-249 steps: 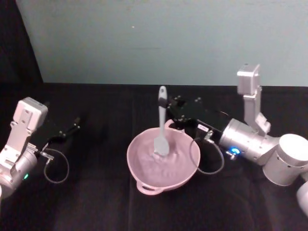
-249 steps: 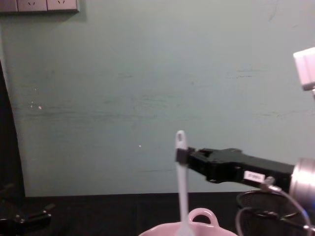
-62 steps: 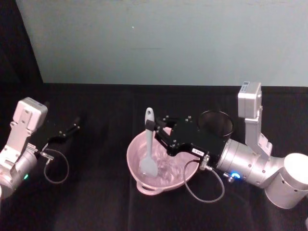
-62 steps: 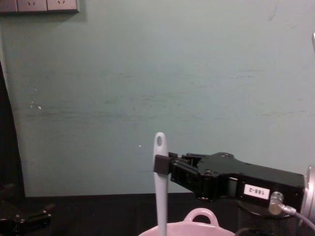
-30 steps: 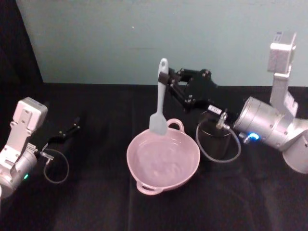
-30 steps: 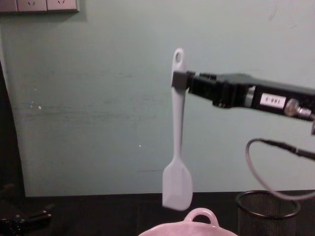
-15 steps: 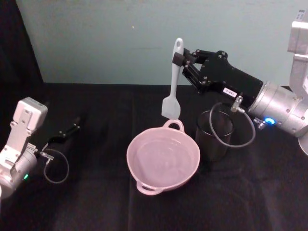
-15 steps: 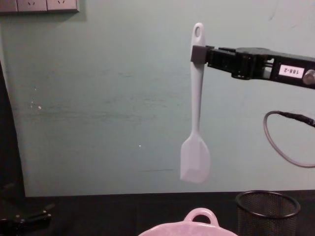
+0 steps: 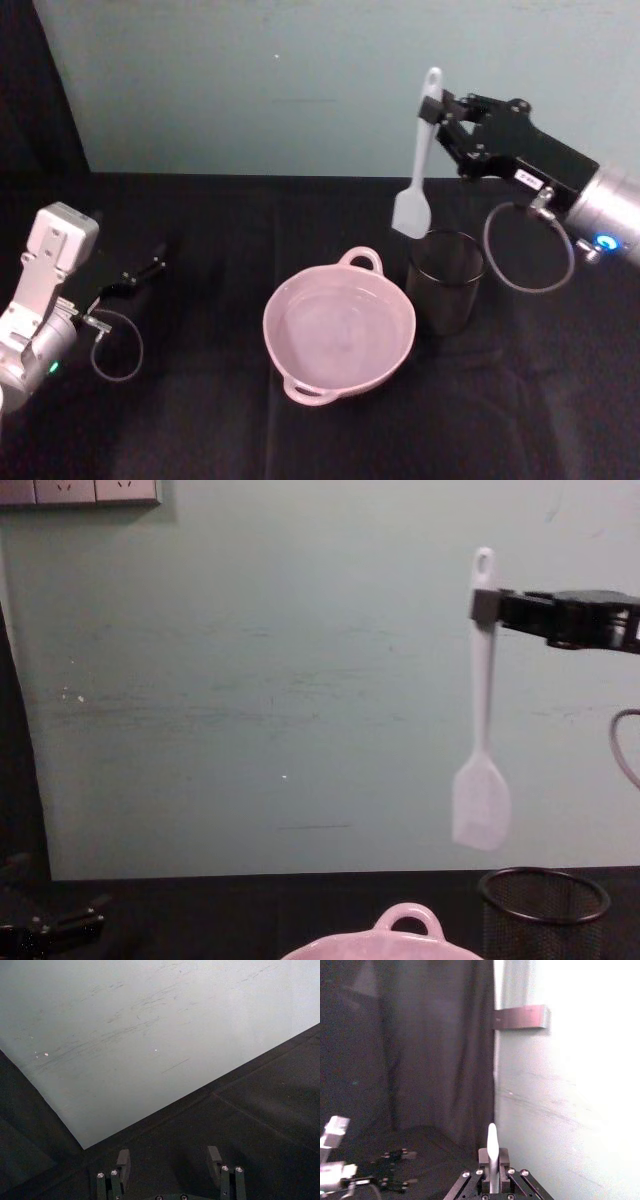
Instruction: Use the one hand to pick up the spoon and stir the clear water in the bowl.
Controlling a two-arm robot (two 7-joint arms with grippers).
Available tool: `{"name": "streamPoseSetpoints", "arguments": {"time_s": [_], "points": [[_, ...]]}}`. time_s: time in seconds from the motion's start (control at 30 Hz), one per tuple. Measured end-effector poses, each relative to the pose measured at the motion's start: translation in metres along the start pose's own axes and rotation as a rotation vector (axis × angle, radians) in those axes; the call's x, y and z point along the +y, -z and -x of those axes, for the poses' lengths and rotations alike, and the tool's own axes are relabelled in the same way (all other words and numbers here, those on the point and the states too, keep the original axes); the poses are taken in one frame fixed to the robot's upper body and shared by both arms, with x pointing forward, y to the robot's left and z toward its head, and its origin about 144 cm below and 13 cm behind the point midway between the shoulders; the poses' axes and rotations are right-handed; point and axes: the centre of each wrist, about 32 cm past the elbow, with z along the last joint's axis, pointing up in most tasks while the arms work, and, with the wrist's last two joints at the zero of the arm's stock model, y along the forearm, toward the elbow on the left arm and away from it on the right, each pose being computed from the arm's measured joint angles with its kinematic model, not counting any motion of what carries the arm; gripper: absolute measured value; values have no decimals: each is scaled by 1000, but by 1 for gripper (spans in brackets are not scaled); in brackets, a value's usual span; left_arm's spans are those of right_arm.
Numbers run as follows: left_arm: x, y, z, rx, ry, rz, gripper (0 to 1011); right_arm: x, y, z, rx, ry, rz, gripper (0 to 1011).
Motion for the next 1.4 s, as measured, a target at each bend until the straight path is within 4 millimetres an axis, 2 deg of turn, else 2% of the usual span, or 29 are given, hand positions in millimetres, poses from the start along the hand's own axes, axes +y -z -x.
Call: {"name": "streamPoseSetpoints", "arguments": {"time_s": [0.2,0.57,1.4], "points": [[0,0,0,0,0,0,1005,-11,8,-8,49,68,14,110],[0,0,0,0,0,0,1005,-25,35,-15,198,158,35,110],[0,0,0,0,0,0,1005,-39,78,-20,446,236,84,110]]}}
